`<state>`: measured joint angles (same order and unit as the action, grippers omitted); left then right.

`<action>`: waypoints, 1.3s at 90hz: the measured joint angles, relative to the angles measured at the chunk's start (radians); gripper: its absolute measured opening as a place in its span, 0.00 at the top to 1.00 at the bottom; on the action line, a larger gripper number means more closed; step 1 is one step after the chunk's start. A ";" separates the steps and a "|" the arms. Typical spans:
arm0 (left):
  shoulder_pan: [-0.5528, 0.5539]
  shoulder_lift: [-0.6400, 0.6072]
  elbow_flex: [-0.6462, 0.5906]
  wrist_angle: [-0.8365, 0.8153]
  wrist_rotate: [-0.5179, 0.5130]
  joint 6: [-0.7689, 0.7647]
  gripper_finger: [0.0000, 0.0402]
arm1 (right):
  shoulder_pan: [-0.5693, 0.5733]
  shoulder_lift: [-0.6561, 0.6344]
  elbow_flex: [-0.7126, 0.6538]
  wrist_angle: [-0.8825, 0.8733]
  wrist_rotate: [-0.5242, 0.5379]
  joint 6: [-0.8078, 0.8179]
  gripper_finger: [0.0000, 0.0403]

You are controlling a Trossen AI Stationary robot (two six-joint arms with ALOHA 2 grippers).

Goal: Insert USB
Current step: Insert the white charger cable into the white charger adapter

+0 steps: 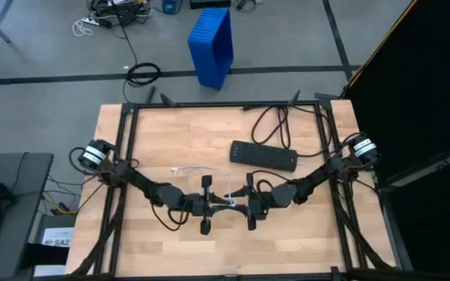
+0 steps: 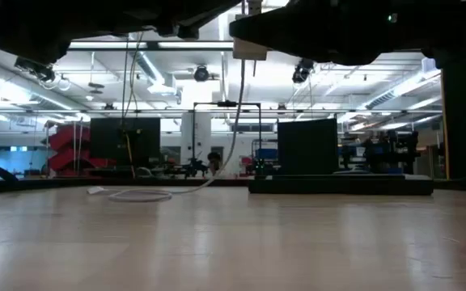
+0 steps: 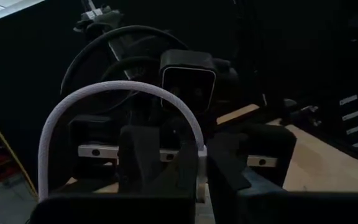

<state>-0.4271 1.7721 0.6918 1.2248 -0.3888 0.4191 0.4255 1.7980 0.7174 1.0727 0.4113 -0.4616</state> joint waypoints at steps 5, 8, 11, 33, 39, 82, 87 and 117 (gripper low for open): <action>-0.004 0.000 0.000 -0.008 -0.016 0.000 1.00 | 0.000 0.000 0.000 -0.001 0.004 0.000 0.71; -0.005 0.000 0.000 -0.011 -0.022 0.000 1.00 | 0.000 0.000 0.000 -0.001 0.004 0.000 0.71; -0.006 0.000 0.000 -0.013 -0.025 0.000 1.00 | 0.000 0.000 0.000 -0.001 0.004 0.000 0.71; -0.007 -0.020 0.000 -0.041 -0.030 -0.003 1.00 | 0.000 0.000 0.000 -0.008 0.008 0.000 0.71; -0.010 -0.036 -0.002 -0.065 -0.032 -0.004 1.00 | 0.000 0.000 0.000 -0.007 0.008 0.000 0.71; -0.019 -0.061 -0.002 -0.122 -0.075 -0.002 1.00 | -0.006 0.000 0.001 -0.015 0.009 0.017 0.71; -0.019 -0.061 -0.002 -0.122 -0.077 0.000 1.00 | -0.008 0.000 0.001 -0.015 0.008 0.017 0.71; -0.018 -0.062 0.018 -0.165 -0.095 0.000 1.00 | -0.016 0.000 0.001 -0.022 0.004 0.060 0.71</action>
<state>-0.4454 1.7103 0.7098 1.0599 -0.4839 0.4190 0.4091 1.7981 0.7181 1.0507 0.4152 -0.4019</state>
